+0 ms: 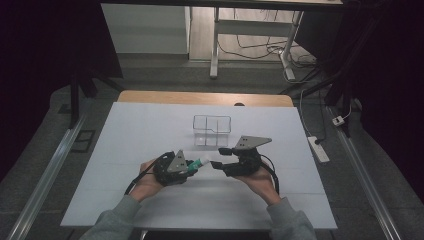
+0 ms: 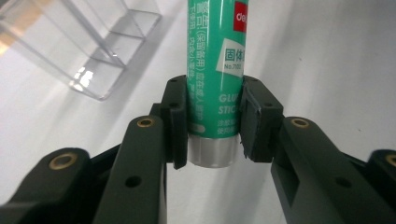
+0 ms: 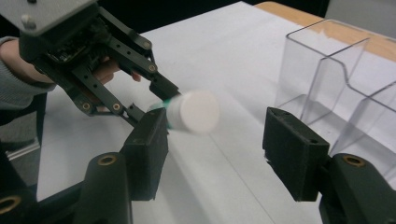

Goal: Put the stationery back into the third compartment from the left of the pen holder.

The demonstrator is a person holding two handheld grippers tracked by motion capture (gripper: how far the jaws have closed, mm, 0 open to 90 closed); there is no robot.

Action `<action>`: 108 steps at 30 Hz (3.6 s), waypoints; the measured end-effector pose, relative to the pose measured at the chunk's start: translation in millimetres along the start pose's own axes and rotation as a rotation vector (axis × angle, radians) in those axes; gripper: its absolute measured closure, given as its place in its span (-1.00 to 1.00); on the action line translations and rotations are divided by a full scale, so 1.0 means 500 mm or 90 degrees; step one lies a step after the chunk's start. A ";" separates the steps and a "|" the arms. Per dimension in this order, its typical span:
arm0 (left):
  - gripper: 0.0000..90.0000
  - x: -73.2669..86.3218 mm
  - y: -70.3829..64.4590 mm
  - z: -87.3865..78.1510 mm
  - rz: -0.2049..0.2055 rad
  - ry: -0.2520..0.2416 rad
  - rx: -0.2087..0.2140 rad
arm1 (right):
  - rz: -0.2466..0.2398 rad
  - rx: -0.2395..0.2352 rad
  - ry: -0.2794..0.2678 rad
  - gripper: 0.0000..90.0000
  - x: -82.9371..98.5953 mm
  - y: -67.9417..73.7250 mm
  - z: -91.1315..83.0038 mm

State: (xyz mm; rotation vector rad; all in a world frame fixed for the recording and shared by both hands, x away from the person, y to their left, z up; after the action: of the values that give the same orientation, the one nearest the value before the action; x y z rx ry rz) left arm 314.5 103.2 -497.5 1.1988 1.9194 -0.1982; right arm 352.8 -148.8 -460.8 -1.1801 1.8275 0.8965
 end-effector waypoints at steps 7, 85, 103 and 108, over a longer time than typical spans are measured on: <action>0.46 0.002 0.012 -0.007 -0.047 -0.027 -0.005 | 0.013 0.022 -0.022 -0.22 0.007 -0.005 -0.002; -0.29 0.114 0.000 -0.090 -0.199 -0.011 -0.042 | -0.002 0.054 -0.133 0.41 -0.012 0.010 -0.046; -0.33 0.169 0.014 -0.128 -0.230 0.000 -0.079 | 0.002 0.101 -0.164 0.41 -0.052 -0.021 -0.083; -0.33 0.172 0.018 -0.131 -0.232 -0.004 -0.082 | 0.012 0.120 -0.161 0.41 -0.066 -0.042 -0.079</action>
State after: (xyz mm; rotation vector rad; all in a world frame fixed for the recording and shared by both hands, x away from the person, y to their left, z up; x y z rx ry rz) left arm 268.2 199.8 -515.7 0.7577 2.1001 -0.2646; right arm 372.6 -176.7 -417.1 -0.8910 1.6783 0.8228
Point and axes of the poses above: each handheld gripper's, and its own axes: z roughly forward along the jaws, x roughly out of its underside, y roughly to its left, the point moved 1 cm from there along z, roughly forward along the jaws, and after that the axes turned 6 degrees about -x, right-handed, at the moved point
